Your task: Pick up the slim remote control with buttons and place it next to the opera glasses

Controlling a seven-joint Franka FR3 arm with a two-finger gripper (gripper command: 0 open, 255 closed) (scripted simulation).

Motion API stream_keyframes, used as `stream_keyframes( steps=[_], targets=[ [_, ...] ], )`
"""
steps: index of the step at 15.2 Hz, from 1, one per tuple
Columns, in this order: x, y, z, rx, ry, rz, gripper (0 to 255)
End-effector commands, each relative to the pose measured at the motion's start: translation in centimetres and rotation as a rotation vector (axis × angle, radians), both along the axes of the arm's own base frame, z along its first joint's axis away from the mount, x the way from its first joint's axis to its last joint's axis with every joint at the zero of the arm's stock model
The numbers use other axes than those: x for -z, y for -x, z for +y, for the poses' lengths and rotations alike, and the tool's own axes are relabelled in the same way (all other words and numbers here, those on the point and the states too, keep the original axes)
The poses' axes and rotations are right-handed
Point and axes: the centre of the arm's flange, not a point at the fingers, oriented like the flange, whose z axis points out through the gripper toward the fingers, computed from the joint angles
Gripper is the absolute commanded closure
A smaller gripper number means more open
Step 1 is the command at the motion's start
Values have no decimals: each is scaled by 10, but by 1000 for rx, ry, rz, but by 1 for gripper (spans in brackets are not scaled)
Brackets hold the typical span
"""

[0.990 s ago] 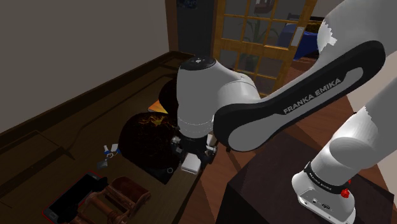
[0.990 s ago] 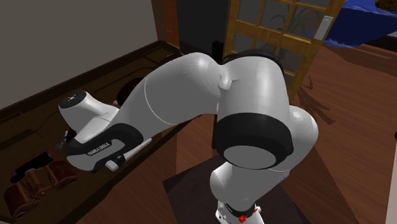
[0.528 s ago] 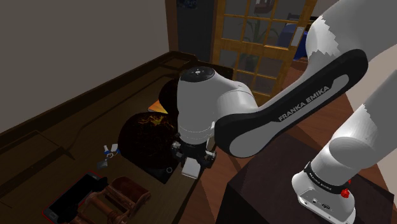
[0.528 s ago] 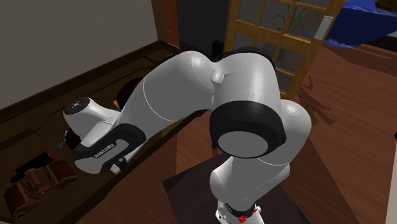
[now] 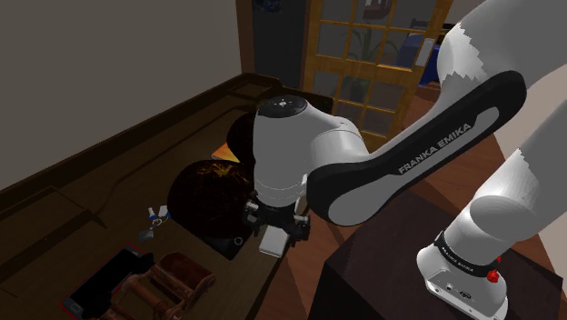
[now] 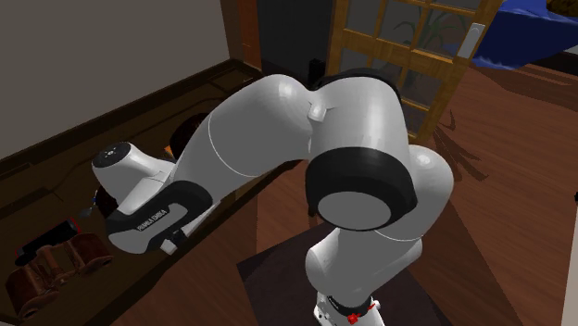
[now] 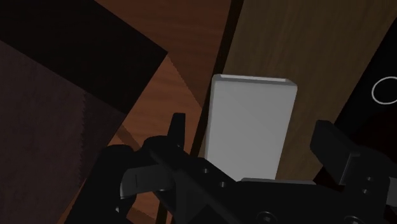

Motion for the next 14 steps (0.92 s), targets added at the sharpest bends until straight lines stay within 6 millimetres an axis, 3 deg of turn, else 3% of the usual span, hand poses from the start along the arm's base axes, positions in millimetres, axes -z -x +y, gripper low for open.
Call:
stream_keyframes(
  steps=[1, 2, 6, 14],
  targets=[
    [0, -1, -1, 2, -1, -1, 0],
    [0, -1, 0, 2, -1, -1, 0],
    [-50, 0, -1, 2, -1, -1, 0],
    [-50, 0, -1, 2, -1, -1, 0]
  ],
)
